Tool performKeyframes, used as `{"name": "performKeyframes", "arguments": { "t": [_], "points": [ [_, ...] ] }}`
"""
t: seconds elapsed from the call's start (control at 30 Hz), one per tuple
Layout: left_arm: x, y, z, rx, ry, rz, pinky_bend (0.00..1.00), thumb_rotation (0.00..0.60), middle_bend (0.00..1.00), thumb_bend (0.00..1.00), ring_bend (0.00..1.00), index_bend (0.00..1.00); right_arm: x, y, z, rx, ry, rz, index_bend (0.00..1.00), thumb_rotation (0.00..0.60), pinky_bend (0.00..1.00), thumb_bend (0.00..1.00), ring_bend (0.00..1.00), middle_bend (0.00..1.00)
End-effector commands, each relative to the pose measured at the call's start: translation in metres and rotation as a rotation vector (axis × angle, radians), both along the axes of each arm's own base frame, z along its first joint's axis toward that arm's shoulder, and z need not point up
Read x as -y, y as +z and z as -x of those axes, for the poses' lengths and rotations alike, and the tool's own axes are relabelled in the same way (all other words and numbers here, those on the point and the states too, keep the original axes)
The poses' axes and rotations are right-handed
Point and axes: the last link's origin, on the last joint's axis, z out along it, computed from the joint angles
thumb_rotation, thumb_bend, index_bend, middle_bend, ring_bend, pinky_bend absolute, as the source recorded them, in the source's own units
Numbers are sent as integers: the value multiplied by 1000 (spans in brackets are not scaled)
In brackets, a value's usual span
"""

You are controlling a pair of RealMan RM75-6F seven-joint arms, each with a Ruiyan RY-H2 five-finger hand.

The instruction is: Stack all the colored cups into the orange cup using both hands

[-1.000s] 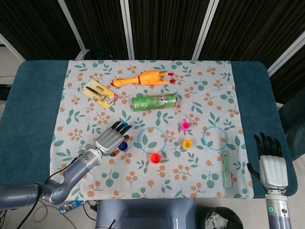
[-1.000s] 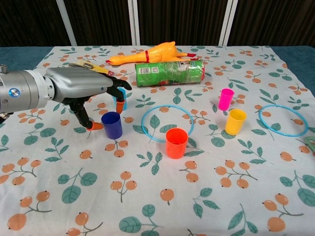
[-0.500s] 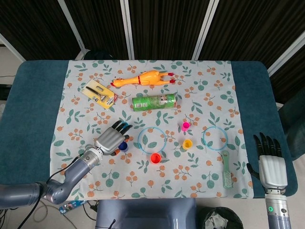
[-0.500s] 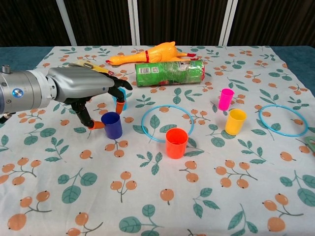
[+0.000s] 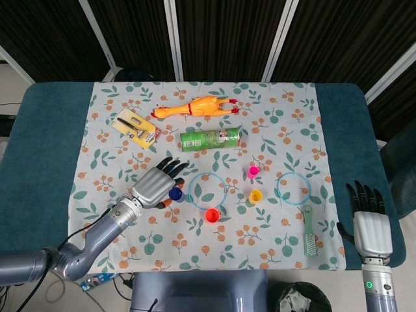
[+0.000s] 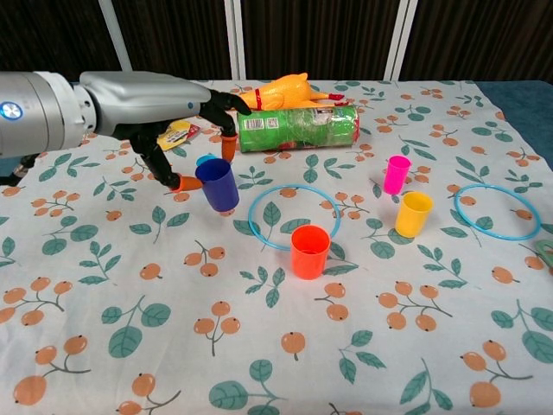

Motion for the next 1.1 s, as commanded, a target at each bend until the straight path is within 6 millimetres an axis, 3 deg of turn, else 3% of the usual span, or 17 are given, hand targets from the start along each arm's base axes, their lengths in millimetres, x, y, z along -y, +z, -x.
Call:
{"name": "performKeyframes", "arguments": {
  "t": [0.03,0.33,0.6,1.1],
  "points": [
    [1,1,-11,15,-28,4,0,600,28,298,0,416,0,0,-1,1,1,1,0,600,61,321,0,0],
    [11,-8,-43,43,-94,40,0,600,30,297,0,415,0,-1,0,2,-1,-5,0,600,61,321,0,0],
    [20,-27,-64,16,-133,69,0,600,31,298,0,415,-1,2,-1,8,4,5,0,600,61,321,0,0],
    [29,-49,-75,-29,-135,95,0,600,31,298,0,413,-1,7,1,14,2,18,0,600,61,321,0,0]
  ]
}}
